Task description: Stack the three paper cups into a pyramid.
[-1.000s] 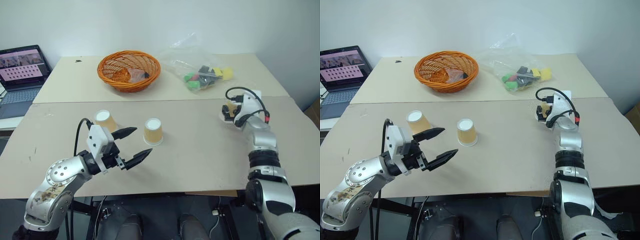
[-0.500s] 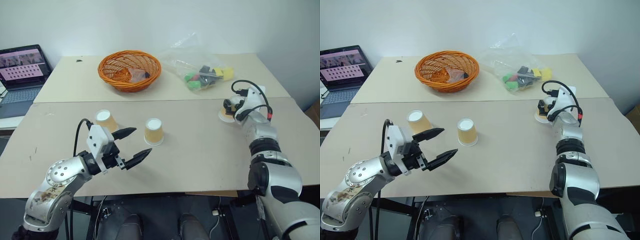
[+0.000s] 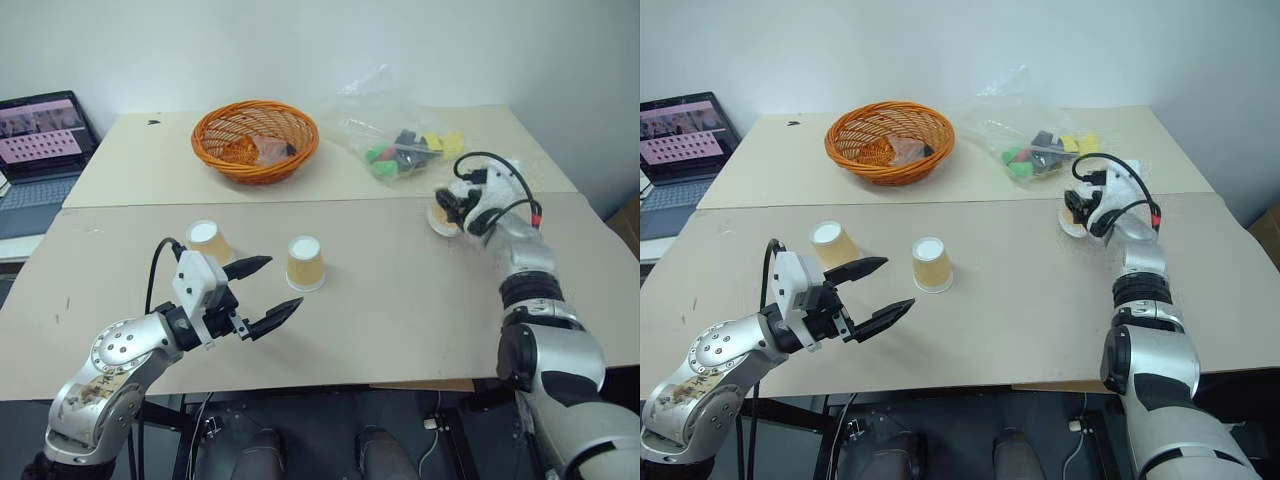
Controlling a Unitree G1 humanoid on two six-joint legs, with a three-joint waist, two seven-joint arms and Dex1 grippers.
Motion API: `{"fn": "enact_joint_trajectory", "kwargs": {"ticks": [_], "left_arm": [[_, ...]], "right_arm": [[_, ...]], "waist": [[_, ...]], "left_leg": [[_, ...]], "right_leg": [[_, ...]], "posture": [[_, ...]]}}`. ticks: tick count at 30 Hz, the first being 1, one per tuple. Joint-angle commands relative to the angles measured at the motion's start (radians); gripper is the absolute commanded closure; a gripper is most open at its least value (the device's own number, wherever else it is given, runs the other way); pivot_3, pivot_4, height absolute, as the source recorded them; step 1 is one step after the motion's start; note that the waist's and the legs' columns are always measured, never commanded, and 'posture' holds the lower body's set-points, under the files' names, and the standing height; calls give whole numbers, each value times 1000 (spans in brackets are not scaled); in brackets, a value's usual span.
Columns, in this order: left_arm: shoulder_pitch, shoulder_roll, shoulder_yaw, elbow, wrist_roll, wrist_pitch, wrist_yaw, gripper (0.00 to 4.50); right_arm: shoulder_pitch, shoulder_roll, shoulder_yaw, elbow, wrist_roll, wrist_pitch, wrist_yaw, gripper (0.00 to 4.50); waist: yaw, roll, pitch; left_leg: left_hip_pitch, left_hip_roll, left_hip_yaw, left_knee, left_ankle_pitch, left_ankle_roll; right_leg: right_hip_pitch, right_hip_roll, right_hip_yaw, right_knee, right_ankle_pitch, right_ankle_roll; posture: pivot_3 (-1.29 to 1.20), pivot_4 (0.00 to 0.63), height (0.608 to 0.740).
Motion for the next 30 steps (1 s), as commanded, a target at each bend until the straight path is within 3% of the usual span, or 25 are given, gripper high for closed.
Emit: {"fn": "enact_joint_trajectory", "kwargs": {"ticks": [1,4,8,30], "left_arm": [[2,7,12,-40,-9,-1,1,0],[-4,8,6,-32,-8,-3,-6,0],[-18,3,0,-34,-14,3,-2,0],[6,7,29,-83,-40,40,38,0]], "right_arm": [[40,-63,95,-280,120,136,352,1814],[93,-93,159,-403,196,228,548,1814],[137,-76,204,-437,227,258,638,1814],[167,38,337,-327,81,96,609,1814]], "waist": [[2,0,0],[5,0,0],[13,0,0],[18,-1,0]], "left_leg": [[0,0,0,0,0,0],[0,0,-1,-1,0,0],[1,0,-1,0,0,0],[0,0,-1,0,0,0]], "right_leg": [[0,0,-1,0,0,0],[1,0,-2,-2,0,0],[2,-1,-1,-2,0,0],[1,0,-1,-1,0,0]], "posture": [[0,150,740],[0,150,740],[0,150,740],[0,150,740]]}}
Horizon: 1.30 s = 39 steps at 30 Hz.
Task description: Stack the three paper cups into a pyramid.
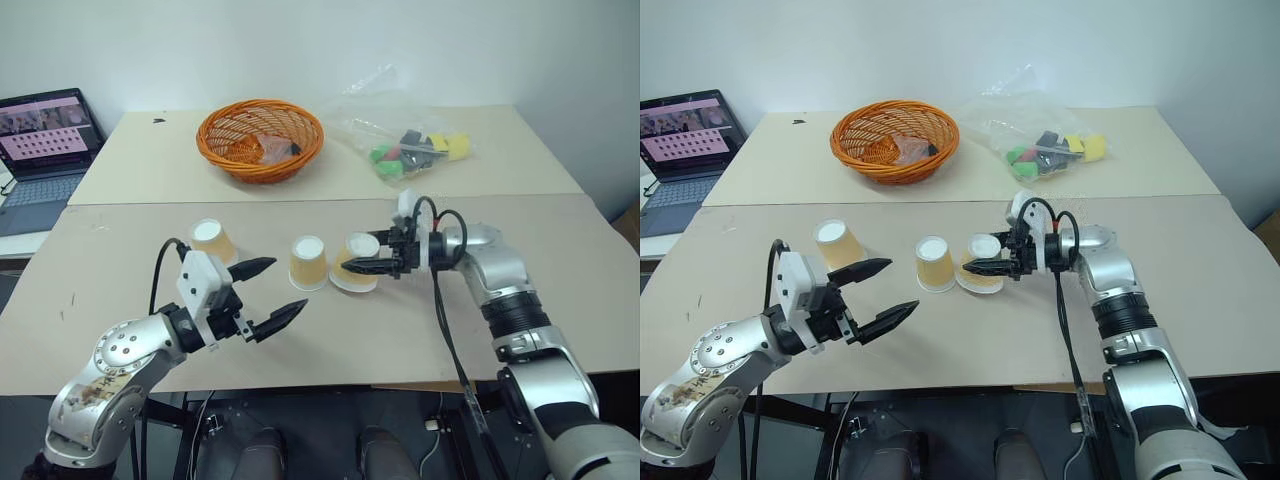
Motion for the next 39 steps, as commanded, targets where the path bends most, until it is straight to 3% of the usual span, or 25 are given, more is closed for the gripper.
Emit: {"fn": "enact_joint_trajectory", "kwargs": {"ticks": [1,18,19,20,21,24,32,39], "left_arm": [[3,5,26,-45,-20,0,9,0],[-8,8,25,-57,-38,11,24,0],[-6,9,24,-58,-38,10,25,0],[-4,9,24,-57,-37,9,24,0],[-3,10,24,-56,-37,7,24,0],[-2,11,24,-54,-36,5,22,0],[-2,14,21,-44,-28,-1,18,0],[11,6,35,-39,-7,-10,39,0]], "right_arm": [[-16,20,-4,-14,-6,-33,-13,1814],[-56,71,-11,68,-44,-78,-39,1814],[-58,73,-16,72,-40,-75,-44,1322],[-61,74,-19,76,-39,-75,-46,1322],[-63,74,-21,78,-38,-76,-47,782],[-68,75,-22,83,-44,-86,-56,129],[-68,59,-47,20,-7,-52,-57,129],[-3,4,-61,-235,59,64,-57,129]], "waist": [[0,0,0],[0,0,0],[0,0,0],[0,0,0],[0,0,0],[0,0,0],[0,0,0],[2,0,0]], "left_leg": [[0,0,0,0,0,0],[0,0,0,0,0,0],[0,0,0,0,0,0],[0,0,0,0,0,0],[0,0,0,0,0,0],[0,0,0,0,0,0],[0,0,0,0,0,0],[0,0,0,0,0,0]], "right_leg": [[0,0,0,0,0,0],[0,0,0,0,0,0],[0,0,0,0,0,0],[0,0,0,0,0,0],[0,0,0,0,0,0],[0,0,0,1,0,0],[0,0,0,1,0,0],[0,0,0,1,0,0]], "posture": [[0,150,740],[0,150,740],[0,150,740],[0,150,740],[0,150,740],[0,150,740],[0,150,740],[0,150,740]]}}
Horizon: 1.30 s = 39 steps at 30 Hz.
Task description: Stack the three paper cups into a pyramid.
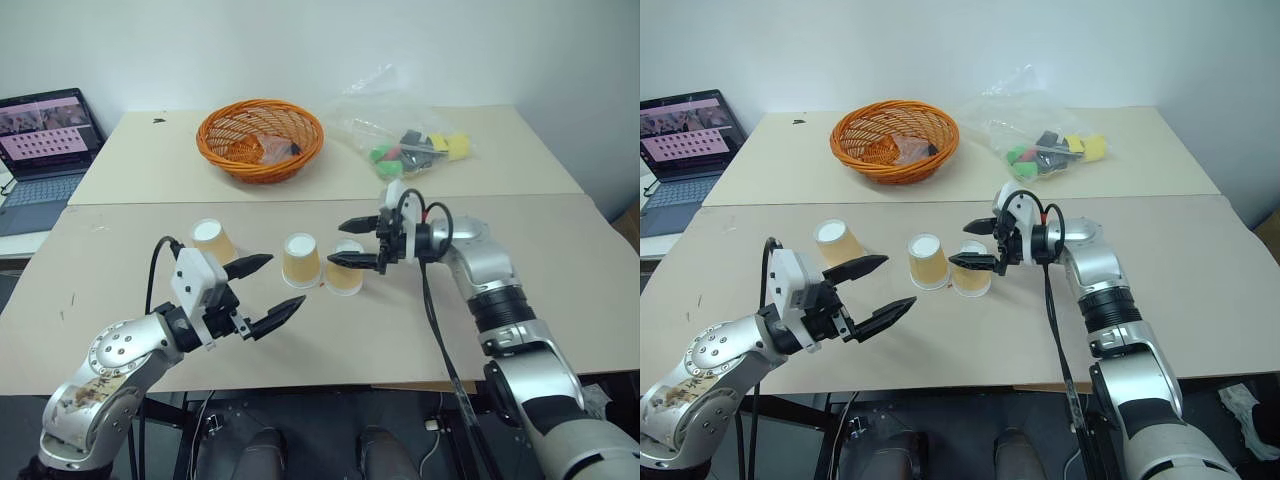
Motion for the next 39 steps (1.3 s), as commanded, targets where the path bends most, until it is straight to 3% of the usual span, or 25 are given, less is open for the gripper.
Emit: {"fn": "enact_joint_trajectory", "kwargs": {"ticks": [1,4,8,11,15,20,28,34,39], "left_arm": [[13,-8,29,-25,23,-22,32,0],[17,-92,52,-21,123,-64,187,0],[29,-336,97,-53,243,-31,540,0],[79,-397,35,-51,365,-58,609,0],[111,-460,34,48,430,-104,656,0],[49,-440,9,176,447,-140,595,0],[-85,-374,11,372,435,-155,469,0],[-132,-348,51,418,426,-161,447,0],[-154,-335,80,412,430,-156,457,0]], "right_arm": [[24,-29,-36,-153,54,64,-8,129],[36,-42,-62,-234,69,107,-63,129],[57,-43,-109,-308,64,169,-193,129],[86,-45,-129,-362,57,202,-262,129],[130,-69,-211,-450,102,280,-342,129],[200,-132,-290,-534,142,349,-400,129],[286,-176,-302,-614,185,382,-421,129],[391,-236,-256,-734,279,386,-279,129],[381,-263,-194,-729,288,368,-224,129]], "waist": [[0,0,0],[0,0,0],[3,-1,0],[4,-3,-1],[8,-3,-1],[17,-3,-1],[15,-3,-1],[19,-3,-1],[18,-4,-1]], "left_leg": [[0,0,0,0,0,0],[0,0,0,0,0,0],[0,0,0,1,0,0],[-1,0,-1,1,0,0],[-1,-1,0,2,0,0],[-2,-2,0,2,0,0],[-2,-1,0,2,0,0],[-3,-1,-1,2,0,0],[-1,-1,-1,2,0,0]], "right_leg": [[0,0,0,0,0,0],[0,0,0,0,0,0],[0,0,0,0,0,0],[0,0,0,0,0,0],[0,-1,0,0,0,0],[0,-1,0,-1,0,0],[0,0,0,-1,0,0],[0,-1,-1,-2,0,0],[1,0,-1,-1,0,0]], "posture": [[0,150,740],[0,150,740],[0,150,740],[0,150,740],[0,150,740],[0,150,740],[0,150,740],[0,150,740],[0,150,740]]}}
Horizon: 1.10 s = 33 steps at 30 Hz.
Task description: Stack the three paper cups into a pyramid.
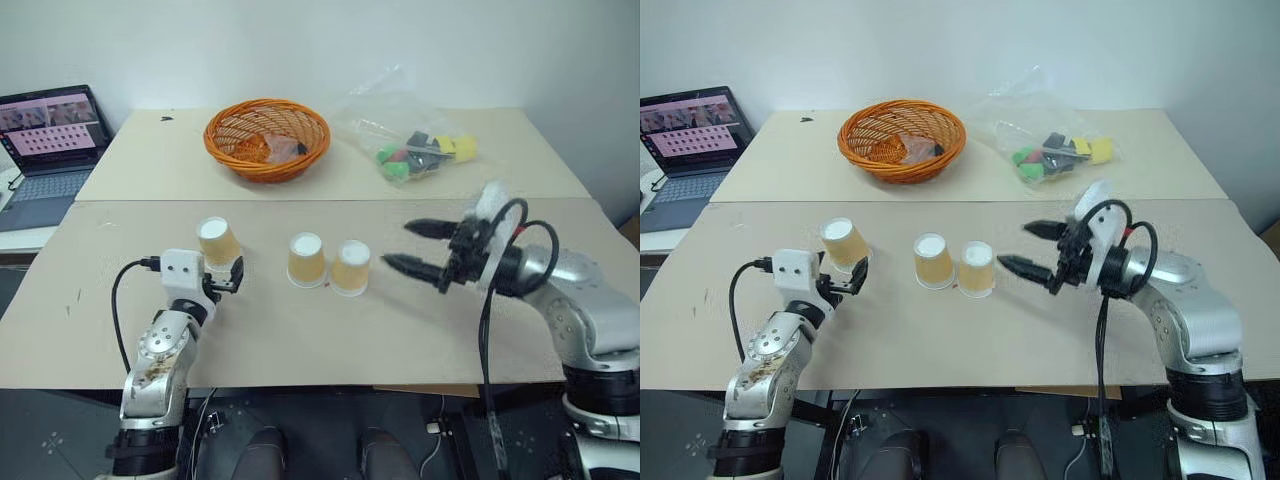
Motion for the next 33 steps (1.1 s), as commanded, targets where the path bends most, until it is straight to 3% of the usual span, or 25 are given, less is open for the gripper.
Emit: {"fn": "enact_joint_trajectory", "kwargs": {"ticks": [1,9,25,32,33], "left_arm": [[-19,13,30,-36,3,-21,8,0],[-68,29,18,50,25,-33,-14,0],[-278,67,-11,405,49,-181,-133,0],[-310,69,-17,450,47,-214,-162,0],[-310,68,-17,449,47,-216,-163,258]], "right_arm": [[-27,-25,20,-18,13,-25,31,129],[-50,-24,35,-5,10,-36,24,129],[-42,-26,9,-54,34,-20,-23,129],[-39,-27,16,-53,32,-24,-34,129],[-35,-28,17,-52,30,-26,-34,48]], "waist": [[0,0,0],[9,-1,0],[11,-2,1],[11,-2,1],[11,-2,1]], "left_leg": [[0,0,0,0,0,0],[-1,0,0,0,0,0],[-2,0,0,0,0,0],[-2,0,0,0,0,0],[-2,0,0,0,0,0]], "right_leg": [[0,0,0,0,0,0],[0,0,0,-1,0,0],[-1,0,-1,-1,0,0],[-1,0,-1,-1,0,0],[-1,0,-1,-1,0,0]], "posture": [[0,150,740],[0,150,740],[0,150,740],[0,150,740],[0,150,740]]}}
